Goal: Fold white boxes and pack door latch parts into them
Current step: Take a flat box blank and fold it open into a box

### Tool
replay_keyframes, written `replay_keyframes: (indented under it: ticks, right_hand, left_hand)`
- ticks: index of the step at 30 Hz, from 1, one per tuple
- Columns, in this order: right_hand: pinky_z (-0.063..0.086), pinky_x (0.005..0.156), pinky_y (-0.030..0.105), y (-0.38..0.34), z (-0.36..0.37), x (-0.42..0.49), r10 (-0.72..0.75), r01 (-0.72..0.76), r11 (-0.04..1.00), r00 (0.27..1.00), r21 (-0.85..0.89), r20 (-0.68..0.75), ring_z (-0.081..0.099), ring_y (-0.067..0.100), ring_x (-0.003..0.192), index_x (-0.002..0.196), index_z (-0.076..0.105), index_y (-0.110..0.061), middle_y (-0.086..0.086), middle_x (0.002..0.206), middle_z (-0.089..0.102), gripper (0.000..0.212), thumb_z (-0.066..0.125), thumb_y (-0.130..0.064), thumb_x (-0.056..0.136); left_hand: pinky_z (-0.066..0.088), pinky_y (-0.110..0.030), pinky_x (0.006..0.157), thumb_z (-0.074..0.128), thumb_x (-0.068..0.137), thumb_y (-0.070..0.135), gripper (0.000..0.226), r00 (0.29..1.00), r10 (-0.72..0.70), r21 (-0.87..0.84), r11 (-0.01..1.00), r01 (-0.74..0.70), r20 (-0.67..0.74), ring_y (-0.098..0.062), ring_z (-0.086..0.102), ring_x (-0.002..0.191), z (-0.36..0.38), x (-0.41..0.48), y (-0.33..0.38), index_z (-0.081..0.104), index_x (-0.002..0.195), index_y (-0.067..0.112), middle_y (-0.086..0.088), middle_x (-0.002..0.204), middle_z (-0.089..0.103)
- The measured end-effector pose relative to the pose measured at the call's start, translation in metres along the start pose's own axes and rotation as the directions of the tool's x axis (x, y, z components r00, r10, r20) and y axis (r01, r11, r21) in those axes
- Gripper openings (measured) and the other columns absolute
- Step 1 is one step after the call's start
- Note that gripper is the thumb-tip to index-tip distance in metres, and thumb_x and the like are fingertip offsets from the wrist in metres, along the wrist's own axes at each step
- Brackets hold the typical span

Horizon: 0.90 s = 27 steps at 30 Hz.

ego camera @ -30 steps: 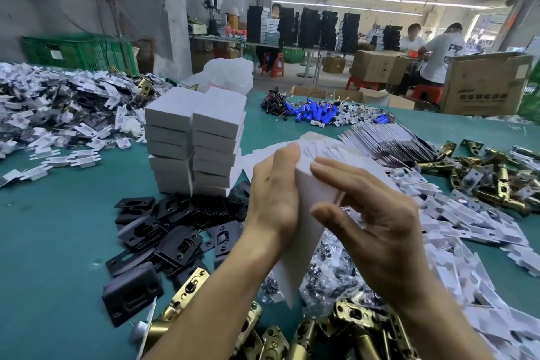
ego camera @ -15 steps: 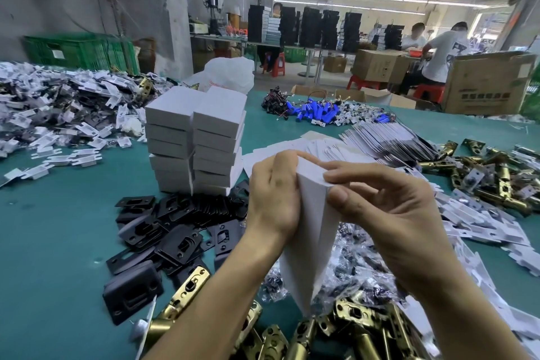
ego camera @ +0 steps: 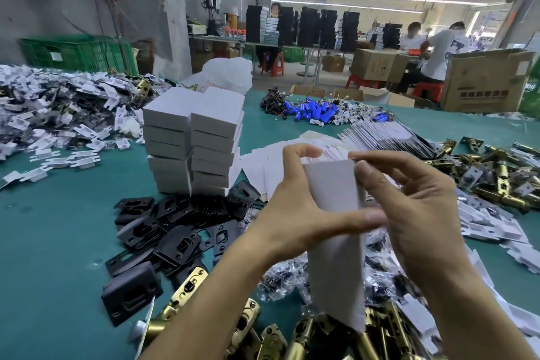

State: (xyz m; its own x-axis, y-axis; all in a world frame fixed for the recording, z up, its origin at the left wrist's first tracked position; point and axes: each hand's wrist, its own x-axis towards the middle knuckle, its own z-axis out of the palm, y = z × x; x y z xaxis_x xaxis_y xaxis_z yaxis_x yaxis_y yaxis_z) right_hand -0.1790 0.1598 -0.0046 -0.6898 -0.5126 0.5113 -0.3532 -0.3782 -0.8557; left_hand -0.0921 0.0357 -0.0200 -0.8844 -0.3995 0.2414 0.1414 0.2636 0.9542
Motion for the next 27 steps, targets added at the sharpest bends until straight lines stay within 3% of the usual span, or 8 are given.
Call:
replay_keyframes:
  ticks: [3,6,9,13,16,20,23,27]
  right_hand:
    - [0.059,0.066,0.026,0.001,0.001,0.000,-0.034,0.037,0.998,0.998,-0.048,0.048,0.074,0.015,0.080,0.088,0.074,-0.015,0.000,0.090,0.077,0.011,0.069,-0.015,0.079]
    - [0.060,0.075,0.036,0.005,0.004,-0.002,-0.036,0.047,0.993,0.995,-0.112,0.097,0.073,0.022,0.085,0.090,0.074,-0.015,0.005,0.090,0.076,0.013,0.070,-0.018,0.078]
    - [0.060,0.081,0.045,0.006,0.005,-0.002,-0.008,0.022,0.990,0.994,-0.136,0.106,0.073,0.025,0.085,0.090,0.074,-0.016,0.008,0.087,0.076,0.014,0.071,-0.021,0.077]
    - [0.061,0.079,0.038,0.002,0.006,-0.003,0.091,-0.071,0.987,0.986,-0.147,0.140,0.074,0.020,0.090,0.104,0.070,-0.026,0.003,0.096,0.074,0.028,0.070,-0.036,0.077]
    - [0.058,0.073,0.031,0.006,0.005,-0.003,0.211,-0.180,0.940,0.974,-0.291,0.078,0.071,0.016,0.086,0.106,0.064,-0.031,0.000,0.095,0.073,0.045,0.062,-0.058,0.069]
    - [0.050,0.070,0.025,0.013,0.003,-0.003,0.291,-0.240,0.856,0.956,-0.458,0.043,0.065,-0.001,0.084,0.104,0.061,-0.040,-0.010,0.098,0.068,0.053,0.061,-0.079,0.068]
    - [0.051,0.082,0.029,0.018,0.002,-0.003,0.423,-0.332,0.852,0.893,-0.405,0.157,0.065,-0.004,0.094,0.114,0.059,-0.044,-0.015,0.108,0.068,0.065,0.058,-0.083,0.062]
    - [0.054,0.097,0.044,0.021,0.003,-0.003,0.483,-0.458,0.876,0.840,-0.154,0.246,0.070,0.020,0.101,0.116,0.061,-0.034,-0.004,0.109,0.070,0.071,0.072,-0.067,0.055]
  left_hand:
    - [0.057,-0.034,0.086,0.089,0.062,0.045,0.069,0.996,0.085,0.199,0.977,-0.079,-0.026,-0.011,0.062,0.102,-0.001,0.002,-0.005,0.042,0.113,0.048,0.007,0.115,0.059]
    - [0.046,-0.012,0.086,0.078,0.071,0.039,0.050,0.959,0.245,0.306,0.932,-0.193,-0.141,-0.002,0.055,0.109,-0.002,0.006,-0.008,0.056,0.116,0.042,0.006,0.119,0.058]
    - [0.038,-0.002,0.092,0.073,0.073,0.043,0.059,0.918,0.333,0.404,0.886,-0.227,-0.217,-0.002,0.051,0.121,-0.004,0.006,-0.011,0.063,0.130,0.032,0.001,0.130,0.055]
    - [0.041,-0.007,0.098,0.076,0.076,0.045,0.064,0.851,0.434,0.435,0.854,-0.285,-0.296,-0.006,0.052,0.125,-0.004,0.007,-0.011,0.062,0.136,0.026,-0.005,0.134,0.055]
    - [0.048,-0.007,0.077,0.072,0.075,0.051,0.056,0.783,0.397,0.256,0.917,-0.308,-0.479,0.002,0.059,0.102,-0.006,0.009,-0.006,0.064,0.125,0.028,-0.004,0.123,0.059]
    - [0.051,-0.026,0.063,0.077,0.064,0.048,0.031,0.796,0.042,-0.348,0.885,-0.311,-0.604,-0.009,0.062,0.077,-0.016,0.013,0.000,0.067,0.091,0.035,0.010,0.083,0.067]
    - [0.053,-0.032,0.056,0.081,0.060,0.041,0.035,0.841,-0.137,-0.624,0.734,-0.268,-0.523,-0.019,0.065,0.079,-0.020,0.015,-0.001,0.062,0.087,0.027,0.004,0.072,0.064]
    - [0.056,-0.032,0.059,0.077,0.069,0.046,0.035,0.840,-0.184,-0.690,0.670,-0.273,-0.511,-0.017,0.069,0.081,-0.021,0.017,-0.003,0.062,0.092,0.024,0.010,0.068,0.066]
